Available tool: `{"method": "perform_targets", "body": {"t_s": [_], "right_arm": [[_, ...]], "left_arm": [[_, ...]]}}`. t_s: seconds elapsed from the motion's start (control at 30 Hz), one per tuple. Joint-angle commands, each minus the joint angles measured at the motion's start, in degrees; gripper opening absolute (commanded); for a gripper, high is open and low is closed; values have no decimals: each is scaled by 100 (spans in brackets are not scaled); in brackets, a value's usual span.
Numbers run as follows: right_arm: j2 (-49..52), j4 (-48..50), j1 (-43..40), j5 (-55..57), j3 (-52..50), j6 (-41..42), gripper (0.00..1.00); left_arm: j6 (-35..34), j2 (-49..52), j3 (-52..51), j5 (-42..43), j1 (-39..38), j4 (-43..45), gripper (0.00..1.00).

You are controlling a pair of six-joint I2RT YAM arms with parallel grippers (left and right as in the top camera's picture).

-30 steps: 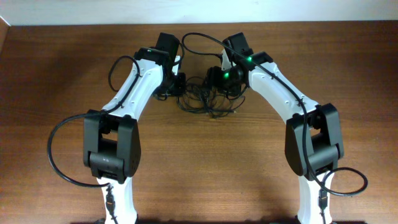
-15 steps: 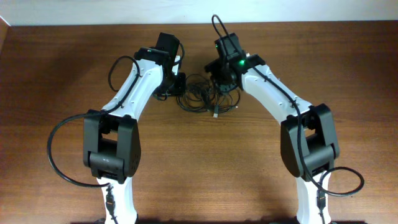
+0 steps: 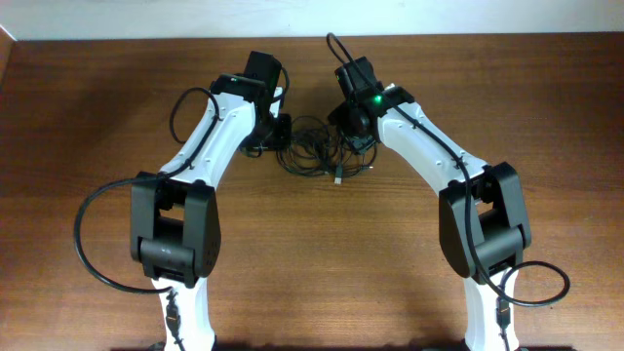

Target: Untangle cables

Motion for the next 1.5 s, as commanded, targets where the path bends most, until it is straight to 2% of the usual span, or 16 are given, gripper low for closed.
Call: {"method": "perform_targets", "body": {"t_s": [0.0, 0.13, 0.2, 0.53, 0.8, 0.9, 1.03, 1.13, 1.2, 1.37, 1.47], "right_arm": [[74, -162, 85, -612, -4, -691, 52], [74, -393, 260, -614, -4, -605, 41], [74, -387, 321, -616, -4, -223, 39], [472, -317, 433, 28, -9, 752, 38], [531, -144, 264, 256, -9, 778, 34], [531, -20, 264, 321, -9, 778, 26], [531, 22, 267, 219, -9, 776, 4], [501, 15, 208, -234, -4, 774, 4], [363, -13, 44, -782, -4, 365, 4], [-505, 20, -177, -1043, -2, -1956, 4], [-828, 37, -184, -1432, -2, -2146, 4]], "left_arm": [[11, 61, -28, -81, 39, 7, 36], [11, 61, -28, -81, 39, 7, 36], [11, 61, -28, -81, 39, 7, 36], [11, 61, -28, -81, 39, 7, 35], [11, 61, -28, -81, 39, 7, 35], [11, 61, -28, -81, 39, 9, 35], [11, 61, -28, -81, 39, 7, 35], [11, 61, -28, -81, 39, 7, 35], [11, 61, -28, -81, 39, 7, 35], [11, 61, -28, -74, 39, 11, 35], [11, 61, -28, -35, 39, 9, 36]]}}
